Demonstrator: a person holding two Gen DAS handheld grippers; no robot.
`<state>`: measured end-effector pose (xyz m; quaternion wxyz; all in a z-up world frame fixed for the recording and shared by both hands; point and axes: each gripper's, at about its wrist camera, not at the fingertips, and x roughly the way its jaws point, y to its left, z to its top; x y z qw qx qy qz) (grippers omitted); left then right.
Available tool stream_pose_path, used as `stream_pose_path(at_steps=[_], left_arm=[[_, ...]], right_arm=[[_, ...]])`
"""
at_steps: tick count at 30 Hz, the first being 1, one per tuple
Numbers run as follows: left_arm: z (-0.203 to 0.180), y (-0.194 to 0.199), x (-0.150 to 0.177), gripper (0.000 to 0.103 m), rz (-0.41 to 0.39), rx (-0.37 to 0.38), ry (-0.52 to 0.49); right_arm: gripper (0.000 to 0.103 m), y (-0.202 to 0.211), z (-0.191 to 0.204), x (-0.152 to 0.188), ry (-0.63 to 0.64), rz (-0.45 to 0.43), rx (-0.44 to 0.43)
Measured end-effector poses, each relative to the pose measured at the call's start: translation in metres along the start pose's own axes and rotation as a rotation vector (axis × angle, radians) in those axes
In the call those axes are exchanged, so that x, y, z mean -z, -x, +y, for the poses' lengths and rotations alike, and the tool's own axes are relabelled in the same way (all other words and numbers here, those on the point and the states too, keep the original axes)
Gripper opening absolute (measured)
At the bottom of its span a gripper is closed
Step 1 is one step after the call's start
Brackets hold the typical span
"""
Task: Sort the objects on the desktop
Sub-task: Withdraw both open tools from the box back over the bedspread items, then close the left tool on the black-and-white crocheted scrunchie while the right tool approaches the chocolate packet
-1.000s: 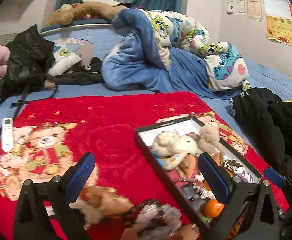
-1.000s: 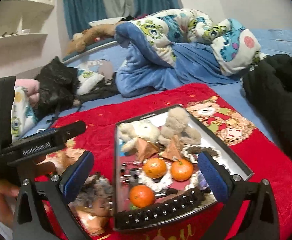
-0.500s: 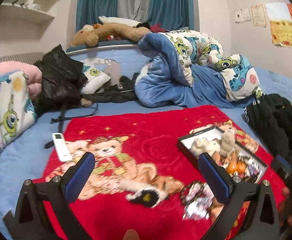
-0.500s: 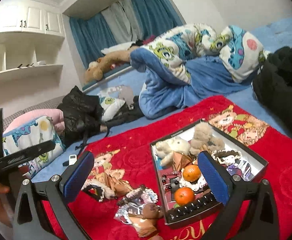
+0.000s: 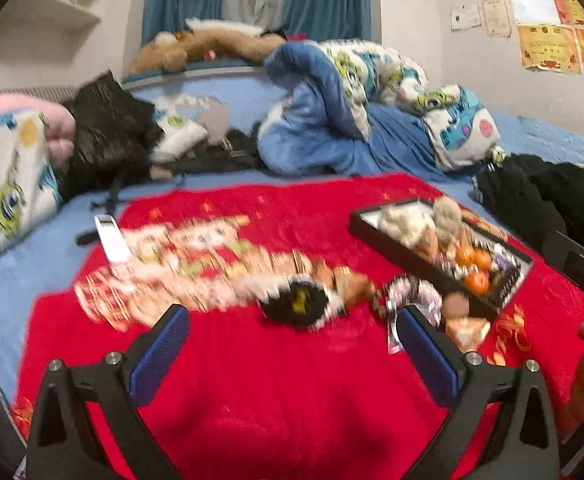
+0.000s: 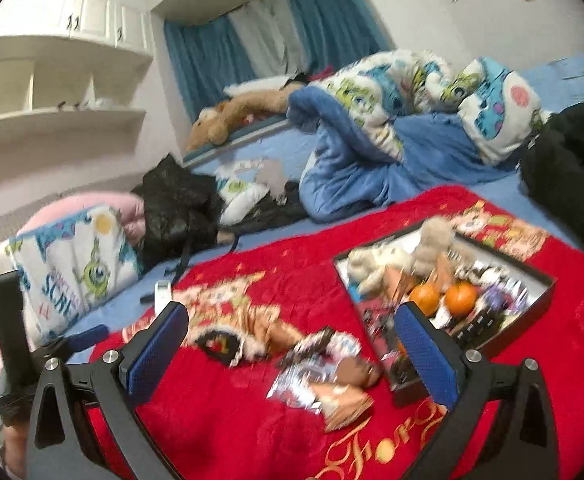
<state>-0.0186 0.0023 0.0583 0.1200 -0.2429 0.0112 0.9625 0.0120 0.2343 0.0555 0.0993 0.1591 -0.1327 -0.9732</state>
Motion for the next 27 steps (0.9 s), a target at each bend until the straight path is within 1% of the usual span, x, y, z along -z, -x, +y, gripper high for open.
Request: stream_pose_path(at_steps=[3,7,9,12,15,18,20,21,23,24,25,26,27], left_arm=[[0.0,-0.008,0.009,0.103,0.017,0.002,0.024],[0.004,-0.021,0.013,0.103,0.063,0.064,0.059],[0.005,-0.029,0.012,0.103,0.078,0.075,0.057],[0.003,-0.041,0.006,0.103,0.097,0.085,0.02],[0.002,-0.059,-0.001,0.103,0.107,0.07,-0.017],[0.007,-0.082,-0.006,0.103,0.129,0.068,0.005],[0.008,-0.106,-0.007,0.102,0.166,0.062,0.001],[0.009,-0.116,-0.008,0.101,0.179,0.049,-0.012],[0.01,-0.131,-0.007,0.089,0.204,0.043,-0.021],[0.012,-0.137,-0.006,0.085,0.221,0.061,-0.015],[0.014,-0.141,-0.004,0.075,0.229,0.071,-0.004],[0.015,-0.144,-0.003,0.069,0.236,0.083,0.003],[0.015,-0.144,-0.002,0.067,0.238,0.106,0.006]], right_arm=[[0.103,-0.012,0.002,0.012,0.004,0.063,0.004],[0.103,-0.026,-0.002,0.029,-0.037,0.139,0.035],[0.103,-0.033,-0.004,0.037,-0.043,0.181,0.038],[0.103,-0.043,-0.003,0.044,-0.035,0.231,0.04],[0.103,-0.049,-0.004,0.045,-0.047,0.252,0.05],[0.103,-0.058,-0.009,0.044,-0.094,0.266,0.053],[0.103,-0.066,-0.013,0.045,-0.126,0.282,0.062],[0.103,-0.069,-0.014,0.045,-0.134,0.286,0.075],[0.103,-0.074,-0.016,0.047,-0.139,0.307,0.091],[0.103,-0.076,-0.018,0.049,-0.147,0.322,0.088],[0.102,-0.077,-0.019,0.05,-0.156,0.33,0.09],[0.101,-0.077,-0.021,0.051,-0.163,0.335,0.095],[0.1,-0.077,-0.022,0.051,-0.169,0.339,0.101]])
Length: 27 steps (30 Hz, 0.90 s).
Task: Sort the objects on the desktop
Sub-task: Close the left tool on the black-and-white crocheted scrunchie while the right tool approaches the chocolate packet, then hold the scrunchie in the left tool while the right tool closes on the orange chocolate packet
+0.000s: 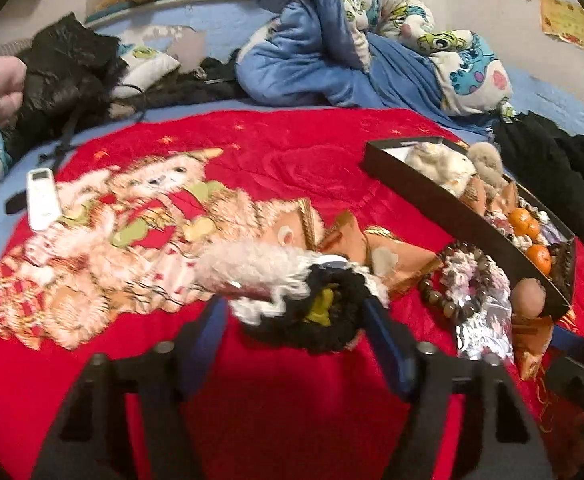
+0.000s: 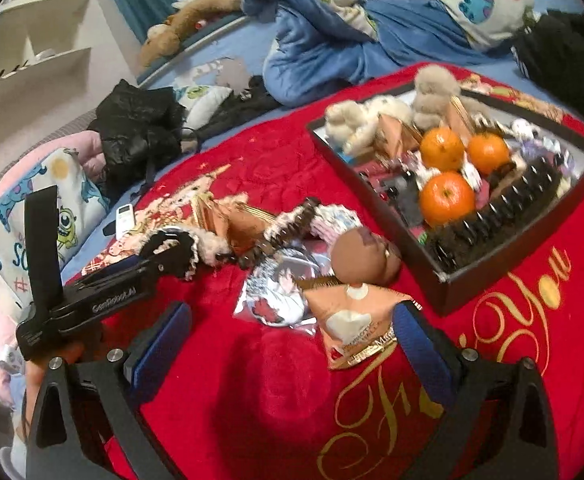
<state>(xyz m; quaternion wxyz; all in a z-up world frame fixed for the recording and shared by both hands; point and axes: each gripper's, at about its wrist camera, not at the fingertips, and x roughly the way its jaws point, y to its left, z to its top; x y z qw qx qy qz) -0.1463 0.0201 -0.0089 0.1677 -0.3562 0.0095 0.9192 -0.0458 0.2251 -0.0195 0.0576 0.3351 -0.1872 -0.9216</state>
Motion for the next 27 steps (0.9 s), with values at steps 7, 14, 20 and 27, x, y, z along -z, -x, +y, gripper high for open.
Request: stream_pose_path(at_steps=[7,14,20,27], left_arm=[[-0.014,0.007,0.005,0.016,-0.032,0.04,-0.056],[-0.009,0.018,0.01,0.013,-0.053,0.052,-0.022],[-0.007,0.034,0.017,0.013,-0.076,0.012,0.007],[-0.009,0.051,0.024,0.013,-0.102,0.0,0.018]], right_arm=[[0.077,-0.008,-0.003,0.005,-0.006,0.053,0.047],[0.029,-0.014,-0.015,0.009,-0.056,0.116,-0.006],[0.018,-0.012,-0.023,0.012,-0.095,0.134,-0.057],[0.017,-0.007,-0.015,0.011,-0.064,0.102,-0.031]])
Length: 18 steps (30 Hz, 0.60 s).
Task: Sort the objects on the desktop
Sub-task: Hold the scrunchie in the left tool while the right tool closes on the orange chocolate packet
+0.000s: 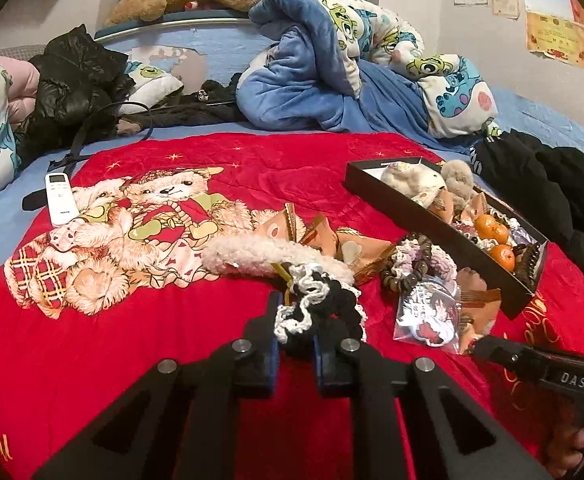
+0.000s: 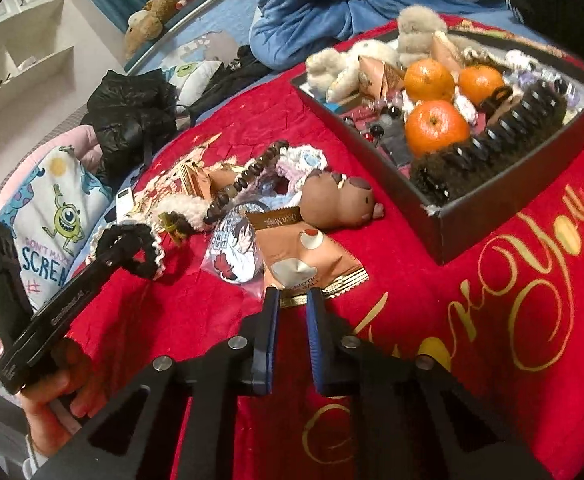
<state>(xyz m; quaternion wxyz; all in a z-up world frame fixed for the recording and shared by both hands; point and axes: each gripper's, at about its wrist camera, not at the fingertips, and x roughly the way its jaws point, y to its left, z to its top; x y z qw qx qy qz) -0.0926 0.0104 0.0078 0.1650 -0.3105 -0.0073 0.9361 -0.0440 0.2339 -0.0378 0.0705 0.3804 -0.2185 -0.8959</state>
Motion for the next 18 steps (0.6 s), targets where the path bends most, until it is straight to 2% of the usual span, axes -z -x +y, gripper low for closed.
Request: stream_pose_path(at_steps=[2,4,10,14,18], left_arm=[[0.001,0.002,0.0,0.013,0.002,-0.003,0.01],[0.002,0.002,0.001,0.013,0.013,0.001,0.026],[0.0,0.002,0.003,0.013,0.022,0.007,0.024],[-0.003,0.003,0.004,0.013,0.026,0.022,0.023],[-0.008,0.005,0.005,0.013,0.024,0.02,0.004]], right_arm=[[0.019,0.001,0.004,-0.001,0.017,-0.015,0.027],[0.033,0.002,0.008,-0.002,0.037,-0.033,0.04],[0.044,-0.002,0.006,-0.013,0.049,-0.065,0.087],[0.045,-0.014,0.002,-0.016,0.043,-0.03,0.114],[0.04,-0.016,0.002,-0.016,0.05,-0.023,0.107]])
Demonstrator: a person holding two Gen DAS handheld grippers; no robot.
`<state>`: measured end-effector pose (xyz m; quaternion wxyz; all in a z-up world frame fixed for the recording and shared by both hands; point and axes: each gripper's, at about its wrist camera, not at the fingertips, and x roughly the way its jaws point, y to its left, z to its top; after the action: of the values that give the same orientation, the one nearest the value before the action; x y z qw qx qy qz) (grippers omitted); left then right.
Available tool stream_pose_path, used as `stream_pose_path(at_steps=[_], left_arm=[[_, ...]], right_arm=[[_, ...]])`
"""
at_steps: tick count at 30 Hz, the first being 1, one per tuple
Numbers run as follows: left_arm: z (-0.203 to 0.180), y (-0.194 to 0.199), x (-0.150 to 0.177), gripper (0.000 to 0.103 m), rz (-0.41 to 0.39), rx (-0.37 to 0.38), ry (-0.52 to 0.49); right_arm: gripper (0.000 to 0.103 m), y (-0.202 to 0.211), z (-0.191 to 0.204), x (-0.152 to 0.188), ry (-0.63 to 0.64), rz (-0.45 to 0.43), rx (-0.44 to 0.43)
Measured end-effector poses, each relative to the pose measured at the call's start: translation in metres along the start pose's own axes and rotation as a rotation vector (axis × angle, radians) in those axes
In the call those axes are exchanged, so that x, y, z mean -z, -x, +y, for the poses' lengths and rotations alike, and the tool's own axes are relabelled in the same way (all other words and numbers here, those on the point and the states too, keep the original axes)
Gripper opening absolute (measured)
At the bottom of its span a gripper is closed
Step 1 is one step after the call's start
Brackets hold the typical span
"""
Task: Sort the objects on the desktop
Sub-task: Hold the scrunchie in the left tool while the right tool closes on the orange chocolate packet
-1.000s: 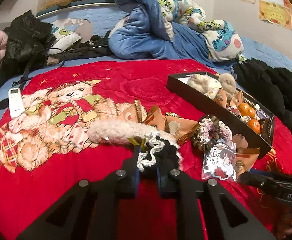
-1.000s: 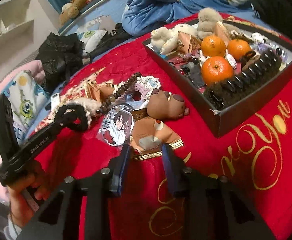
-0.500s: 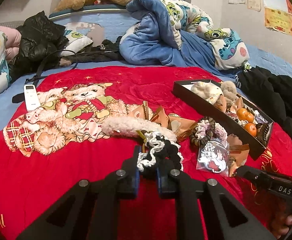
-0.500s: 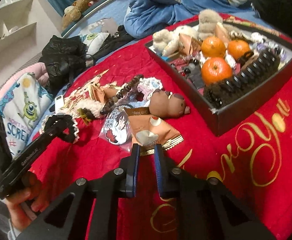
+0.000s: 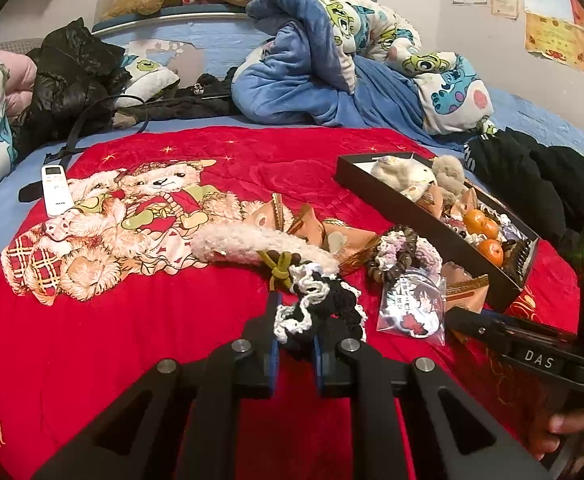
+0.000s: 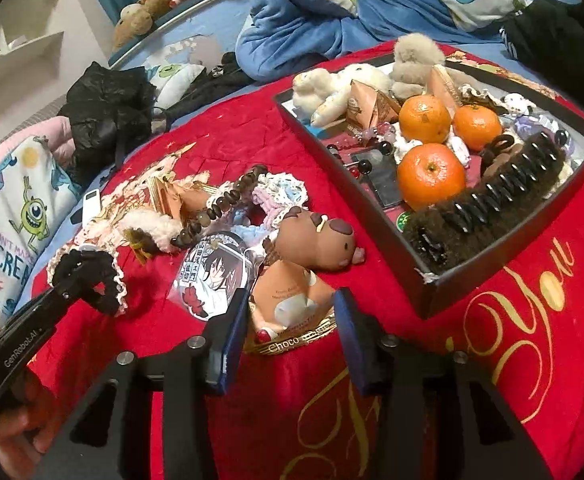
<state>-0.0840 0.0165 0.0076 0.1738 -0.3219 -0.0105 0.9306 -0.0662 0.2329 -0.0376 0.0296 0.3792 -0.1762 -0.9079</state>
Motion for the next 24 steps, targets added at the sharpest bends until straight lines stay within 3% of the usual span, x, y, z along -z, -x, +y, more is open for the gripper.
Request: stream_pose_path(at_steps=[10,24], left_arm=[[-0.008,0.005,0.001,0.013,0.003,-0.019,-0.027],[-0.026,0.023,0.001,0.013,-0.008,-0.027,-0.066]], right_arm=[[0.032,0.006,-0.001,0.001,-0.017,-0.005,-0.036],[0.029,0.022,0.008,0.006,0.011,-0.019,-0.062]])
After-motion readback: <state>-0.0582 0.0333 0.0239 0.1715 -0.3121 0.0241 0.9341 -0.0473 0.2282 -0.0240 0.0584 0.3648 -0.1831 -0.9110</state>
